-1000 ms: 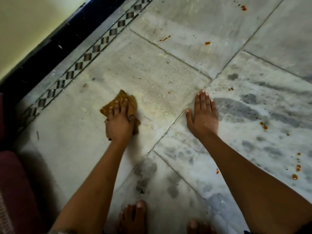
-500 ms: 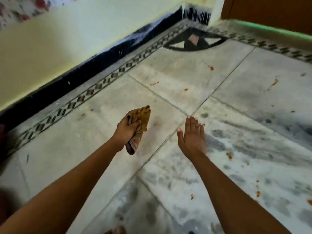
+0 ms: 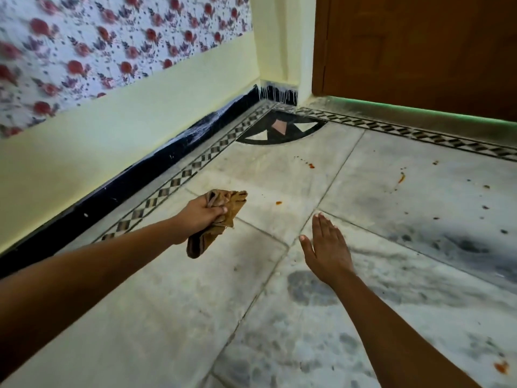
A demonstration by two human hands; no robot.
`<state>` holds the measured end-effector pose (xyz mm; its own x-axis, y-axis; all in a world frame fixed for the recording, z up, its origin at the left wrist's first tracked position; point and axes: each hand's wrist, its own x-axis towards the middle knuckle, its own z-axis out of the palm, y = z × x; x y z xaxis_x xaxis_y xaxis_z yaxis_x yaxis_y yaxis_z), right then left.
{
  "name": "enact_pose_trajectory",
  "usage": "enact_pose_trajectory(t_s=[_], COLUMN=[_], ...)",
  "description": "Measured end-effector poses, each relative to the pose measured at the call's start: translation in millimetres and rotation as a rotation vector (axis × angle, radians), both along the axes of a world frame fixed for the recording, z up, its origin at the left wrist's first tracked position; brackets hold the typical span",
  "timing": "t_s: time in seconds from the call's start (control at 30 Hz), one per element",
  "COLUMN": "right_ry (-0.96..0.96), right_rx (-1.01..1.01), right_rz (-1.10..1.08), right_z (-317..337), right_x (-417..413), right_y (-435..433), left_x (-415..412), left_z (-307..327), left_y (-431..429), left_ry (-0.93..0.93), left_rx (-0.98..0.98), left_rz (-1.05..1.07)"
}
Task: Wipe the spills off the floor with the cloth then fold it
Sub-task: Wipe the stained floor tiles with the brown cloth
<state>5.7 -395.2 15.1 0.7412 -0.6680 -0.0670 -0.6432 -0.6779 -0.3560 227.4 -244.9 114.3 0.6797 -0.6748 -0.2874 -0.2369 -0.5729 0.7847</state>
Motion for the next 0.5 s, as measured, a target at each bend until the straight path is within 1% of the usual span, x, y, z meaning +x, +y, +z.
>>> enact_pose_trajectory(t_s=[0.07, 0.17, 0.27, 0.3, 0.4, 0.5], right_ry=[0.032, 0.062, 0.085, 0.089, 0.119, 0.125], right_rx=[-0.014, -0.05, -0.088, -0.09, -0.084, -0.114], right_rz=[0.011, 0.019, 0.025, 0.027, 0.039, -0.003], right_z=[-4.1, -14.4, -29.8, -34.5, -53.9, -73.3], right_x=[11.0, 35.3, 63.9, 70.8, 94.1, 109.8], right_y=[-1.6, -7.0, -15.2, -17.9, -29.9, -44.1], left_x=[13.7, 37.2, 72.8, 84.1, 123.3, 144.1], left_z=[-17.5, -51.2, -80.0, -85.5, -102.1, -113.9], left_y=[-5.1, -18.6, -29.7, -33.8, -55.3, -87.8], left_ry=[-0.025, 0.026, -0.018, -0.071, -0.343, -0.416], left_rx=[-0.043, -0.155, -0.156, -0.131, 0.026, 0.013], left_rz=[0.064, 0.168, 0.194, 0.171, 0.141, 0.186])
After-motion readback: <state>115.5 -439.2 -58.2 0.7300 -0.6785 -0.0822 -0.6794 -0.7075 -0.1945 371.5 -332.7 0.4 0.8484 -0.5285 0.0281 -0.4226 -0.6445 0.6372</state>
